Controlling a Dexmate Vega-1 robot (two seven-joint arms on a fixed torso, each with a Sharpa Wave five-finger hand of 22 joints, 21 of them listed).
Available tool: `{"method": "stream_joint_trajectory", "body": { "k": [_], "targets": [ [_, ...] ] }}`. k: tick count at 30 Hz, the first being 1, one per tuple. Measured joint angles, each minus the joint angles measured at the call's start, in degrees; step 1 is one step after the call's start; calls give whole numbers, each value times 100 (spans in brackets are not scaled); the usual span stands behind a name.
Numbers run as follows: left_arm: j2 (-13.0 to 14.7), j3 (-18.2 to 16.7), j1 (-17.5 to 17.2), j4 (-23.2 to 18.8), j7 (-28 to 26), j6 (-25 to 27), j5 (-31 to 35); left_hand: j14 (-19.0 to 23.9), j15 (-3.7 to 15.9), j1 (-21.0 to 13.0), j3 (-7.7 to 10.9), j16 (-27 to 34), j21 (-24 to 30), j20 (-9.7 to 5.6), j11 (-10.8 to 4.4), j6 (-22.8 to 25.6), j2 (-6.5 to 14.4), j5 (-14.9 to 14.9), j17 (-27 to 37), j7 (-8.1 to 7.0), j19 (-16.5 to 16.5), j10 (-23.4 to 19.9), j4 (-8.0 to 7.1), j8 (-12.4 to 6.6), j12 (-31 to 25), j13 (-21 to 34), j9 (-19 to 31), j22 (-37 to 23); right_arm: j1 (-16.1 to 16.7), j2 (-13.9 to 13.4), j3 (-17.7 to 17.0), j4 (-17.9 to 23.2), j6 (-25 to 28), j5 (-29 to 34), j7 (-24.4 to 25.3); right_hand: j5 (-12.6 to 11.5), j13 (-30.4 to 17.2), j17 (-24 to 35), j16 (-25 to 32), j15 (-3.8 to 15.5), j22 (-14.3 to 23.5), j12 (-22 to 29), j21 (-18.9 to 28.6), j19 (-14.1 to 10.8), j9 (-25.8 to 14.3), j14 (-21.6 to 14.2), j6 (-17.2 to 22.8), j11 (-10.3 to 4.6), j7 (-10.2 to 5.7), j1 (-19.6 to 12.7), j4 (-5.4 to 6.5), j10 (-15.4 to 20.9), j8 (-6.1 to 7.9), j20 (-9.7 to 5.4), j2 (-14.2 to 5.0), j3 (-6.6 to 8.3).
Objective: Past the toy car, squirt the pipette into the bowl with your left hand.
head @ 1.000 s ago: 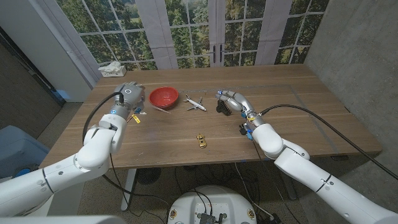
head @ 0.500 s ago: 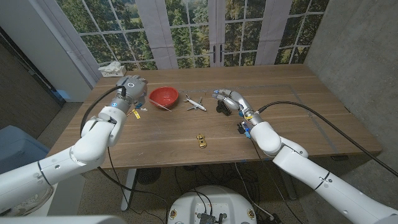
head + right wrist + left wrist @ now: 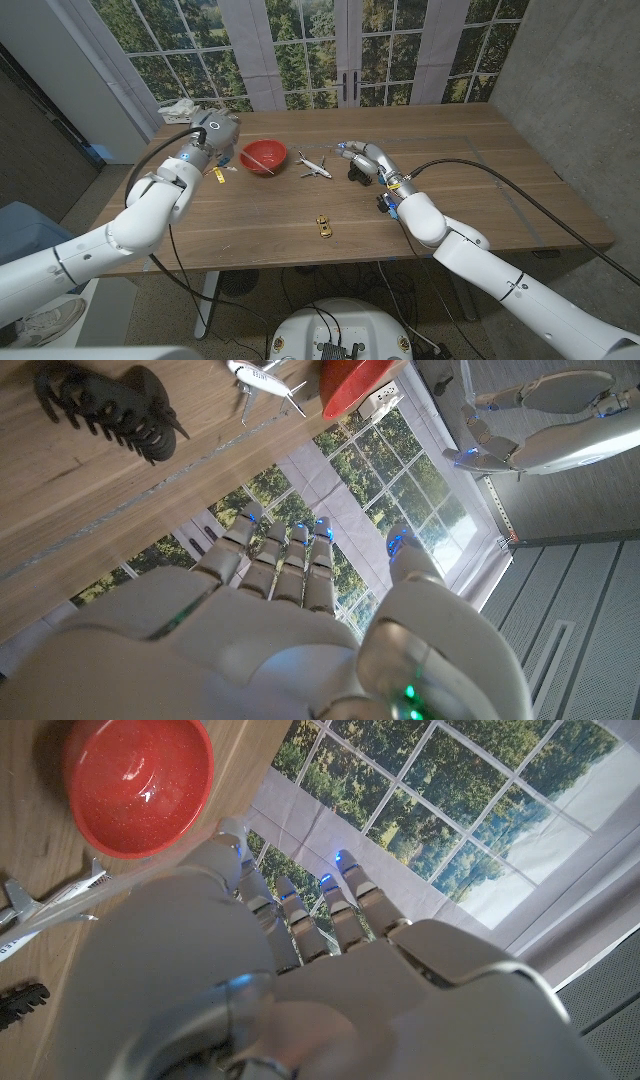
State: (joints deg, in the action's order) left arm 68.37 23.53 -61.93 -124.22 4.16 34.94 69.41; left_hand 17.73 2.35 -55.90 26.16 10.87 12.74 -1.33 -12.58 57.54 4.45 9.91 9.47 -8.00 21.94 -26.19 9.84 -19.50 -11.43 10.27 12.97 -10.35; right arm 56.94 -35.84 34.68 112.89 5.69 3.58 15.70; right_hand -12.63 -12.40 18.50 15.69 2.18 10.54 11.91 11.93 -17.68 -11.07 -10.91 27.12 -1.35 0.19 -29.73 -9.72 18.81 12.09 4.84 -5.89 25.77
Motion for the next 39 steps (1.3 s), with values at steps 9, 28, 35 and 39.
{"method": "stream_joint_trajectory", "body": {
  "k": [9,28,35,39],
  "targets": [
    [-52,-109,170,93,86,-387,282,0,0,0,-48,0,0,0,22,20,0,27,0,-20,0,-22,0,4,0,0,9,-21,-119,54,83,43,232,1,-96,0,-27,16,0,-24,0,0,0,0,0,58,0,0,0,-75,24,0,0,-1,76,-23],
    [-160,-215,545,228,194,-1078,607,-1,0,1,-94,0,0,-41,-10,40,-1,27,0,-40,41,-52,0,-2,-1,0,5,-20,-424,177,259,70,583,-52,-250,44,-53,53,23,-2,-1,45,0,0,1,36,51,-29,10,-75,39,75,0,-1,75,-87],
    [-172,-244,666,236,240,-1293,659,0,0,1,-94,0,0,-41,10,40,-1,27,27,-40,41,-72,0,-2,-1,0,1,-20,-533,256,329,-19,572,-114,-300,44,-80,78,23,-3,-1,45,0,0,2,36,84,-29,40,-76,39,75,0,-2,74,-87],
    [-175,-252,731,238,270,-1440,697,0,0,1,-118,0,0,-41,10,39,-1,27,29,-40,41,-72,-23,-20,-1,0,-9,-20,-616,338,382,-110,528,-147,-314,44,-80,79,23,-3,-1,45,0,0,1,36,113,-29,10,-128,39,74,0,-2,22,-87]
  ]
}}
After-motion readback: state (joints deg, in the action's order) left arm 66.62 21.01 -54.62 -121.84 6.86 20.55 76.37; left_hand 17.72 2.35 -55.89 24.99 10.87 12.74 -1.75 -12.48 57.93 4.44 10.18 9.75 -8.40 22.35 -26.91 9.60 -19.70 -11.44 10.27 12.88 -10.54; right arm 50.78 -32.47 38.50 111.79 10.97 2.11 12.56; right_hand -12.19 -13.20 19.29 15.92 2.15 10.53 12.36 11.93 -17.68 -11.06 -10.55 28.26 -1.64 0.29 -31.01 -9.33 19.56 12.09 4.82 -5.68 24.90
